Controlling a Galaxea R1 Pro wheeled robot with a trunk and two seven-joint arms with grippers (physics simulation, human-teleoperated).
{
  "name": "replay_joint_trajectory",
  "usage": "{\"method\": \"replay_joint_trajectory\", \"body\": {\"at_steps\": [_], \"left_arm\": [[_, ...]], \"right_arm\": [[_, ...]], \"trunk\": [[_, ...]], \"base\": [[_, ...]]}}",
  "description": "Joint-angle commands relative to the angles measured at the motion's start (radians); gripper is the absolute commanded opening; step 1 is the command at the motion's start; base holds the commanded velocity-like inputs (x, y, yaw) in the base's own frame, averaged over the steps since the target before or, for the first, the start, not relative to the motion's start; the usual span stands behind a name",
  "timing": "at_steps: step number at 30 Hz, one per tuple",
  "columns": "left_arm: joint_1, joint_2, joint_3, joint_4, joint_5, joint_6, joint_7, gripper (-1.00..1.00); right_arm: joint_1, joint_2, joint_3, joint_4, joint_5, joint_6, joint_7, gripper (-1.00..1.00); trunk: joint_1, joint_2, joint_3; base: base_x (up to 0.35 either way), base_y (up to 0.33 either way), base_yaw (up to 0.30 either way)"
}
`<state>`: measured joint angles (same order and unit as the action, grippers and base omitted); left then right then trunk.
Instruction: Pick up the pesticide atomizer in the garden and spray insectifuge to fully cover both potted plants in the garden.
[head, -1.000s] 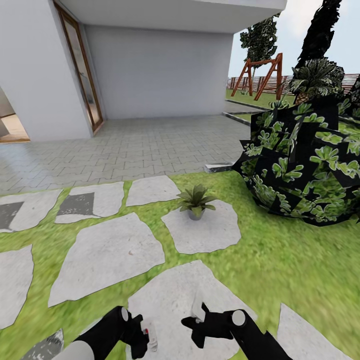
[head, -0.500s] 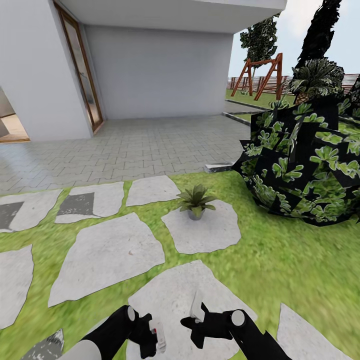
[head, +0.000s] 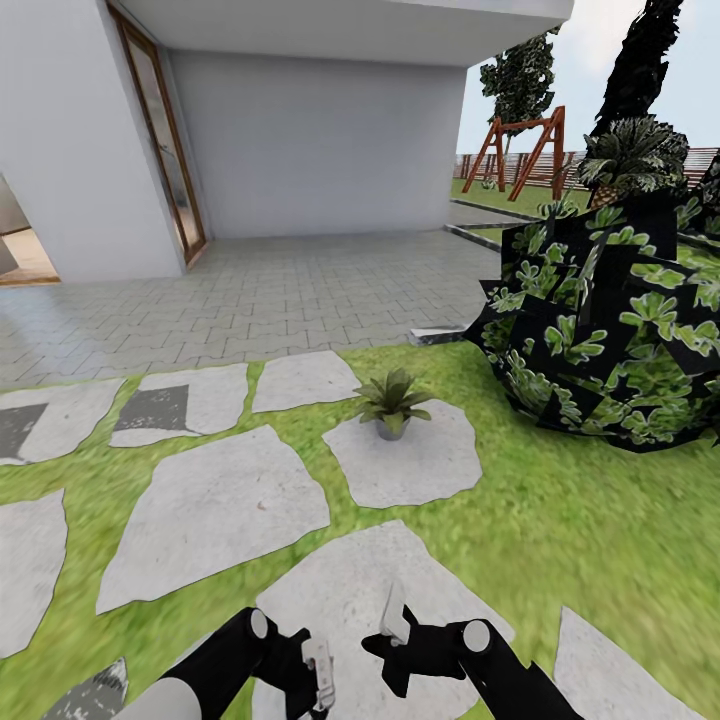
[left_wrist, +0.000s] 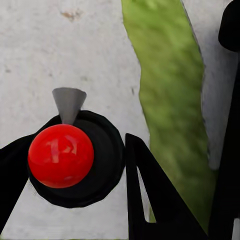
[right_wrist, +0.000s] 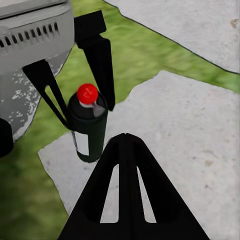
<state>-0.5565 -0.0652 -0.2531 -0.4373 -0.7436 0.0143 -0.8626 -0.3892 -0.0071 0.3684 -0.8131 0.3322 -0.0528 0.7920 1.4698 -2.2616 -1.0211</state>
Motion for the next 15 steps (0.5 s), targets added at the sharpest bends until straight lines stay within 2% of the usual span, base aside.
{"method": "replay_joint_trajectory", "body": {"at_steps": [1, 5, 11, 15], "left_arm": [[0.0, -0.001, 0.0, -0.001, 0.001, -0.002, -0.004, -1.0], [0.001, -0.004, 0.0, -0.001, 0.027, -0.009, -0.004, -1.0], [0.001, -0.007, 0.0, -0.004, 0.038, -0.018, -0.004, -1.0], [0.001, -0.009, 0.0, -0.003, 0.084, -0.045, -0.004, -1.0]], "right_arm": [[0.0, -0.001, 0.001, -0.001, 0.01, -0.005, 0.0, -1.0], [0.0, -0.001, 0.001, -0.001, 0.01, -0.005, 0.0, -1.0], [0.0, -0.001, 0.001, -0.001, 0.01, -0.005, 0.0, -1.0], [0.0, -0.001, 0.001, -0.001, 0.01, -0.005, 0.0, -1.0]], "trunk": [[0.0, 0.0, -0.001], [0.0, 0.0, -0.001], [0.0, 0.0, -0.001], [0.0, 0.0, -0.001]], "base": [[0.0, 0.0, 0.0], [0.0, 0.0, 0.0], [0.0, 0.0, 0.0], [0.0, 0.0, 0.0]]}}
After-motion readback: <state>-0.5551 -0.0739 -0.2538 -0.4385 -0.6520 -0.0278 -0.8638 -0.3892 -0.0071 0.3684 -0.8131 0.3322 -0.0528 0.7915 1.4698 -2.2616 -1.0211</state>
